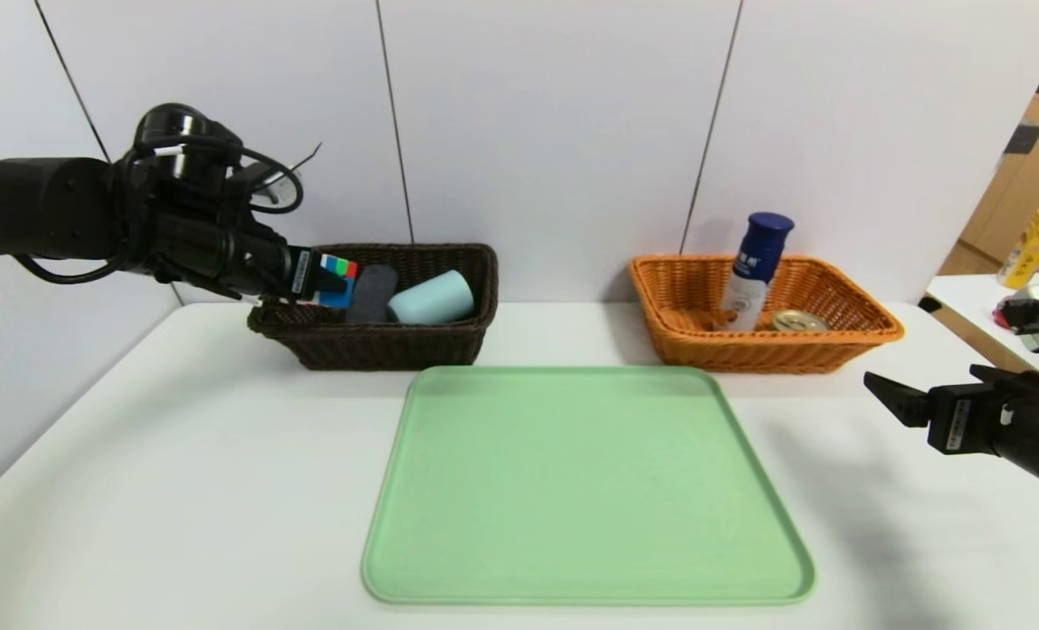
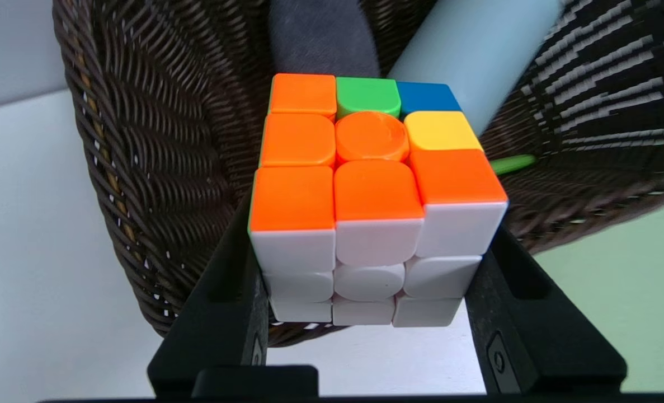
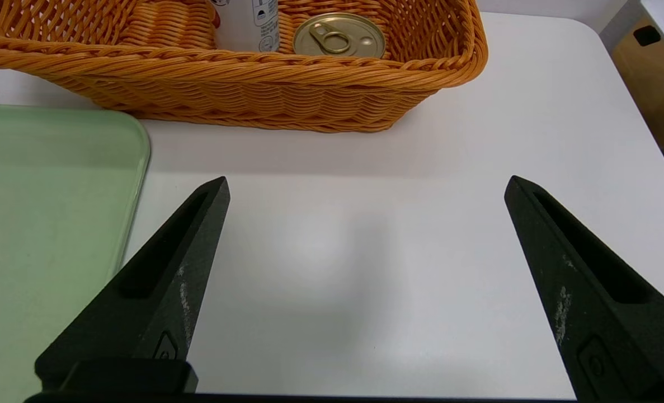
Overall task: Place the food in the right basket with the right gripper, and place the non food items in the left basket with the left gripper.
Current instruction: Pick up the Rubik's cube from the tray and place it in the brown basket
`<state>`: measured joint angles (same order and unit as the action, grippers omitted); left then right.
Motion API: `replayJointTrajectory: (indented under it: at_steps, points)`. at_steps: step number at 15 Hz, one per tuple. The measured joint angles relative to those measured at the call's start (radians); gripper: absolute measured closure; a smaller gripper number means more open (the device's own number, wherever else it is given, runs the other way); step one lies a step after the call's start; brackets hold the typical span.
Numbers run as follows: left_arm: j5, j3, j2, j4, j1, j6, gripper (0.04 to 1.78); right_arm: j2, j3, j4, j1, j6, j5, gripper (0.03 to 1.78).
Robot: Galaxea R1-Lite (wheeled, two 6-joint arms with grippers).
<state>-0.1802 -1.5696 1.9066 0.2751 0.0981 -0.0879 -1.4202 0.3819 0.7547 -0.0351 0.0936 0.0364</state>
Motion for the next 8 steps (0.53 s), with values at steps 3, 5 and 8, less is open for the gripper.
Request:
replayJointTrajectory:
  at_steps: [3,5,8]
  points:
    - [0.045,-0.036,0.066,0.006,-0.001,0.003,0.86,0.003,0.002,0.000,0.000,-0.002,0.000,0.11]
    - [0.046,-0.041,0.085,0.005,0.000,0.003,0.86,0.003,0.000,0.000,0.000,-0.004,0.000,0.11]
    - [0.044,-0.042,0.096,0.001,0.000,-0.001,0.82,0.001,-0.005,0.023,0.000,-0.003,0.000,0.11]
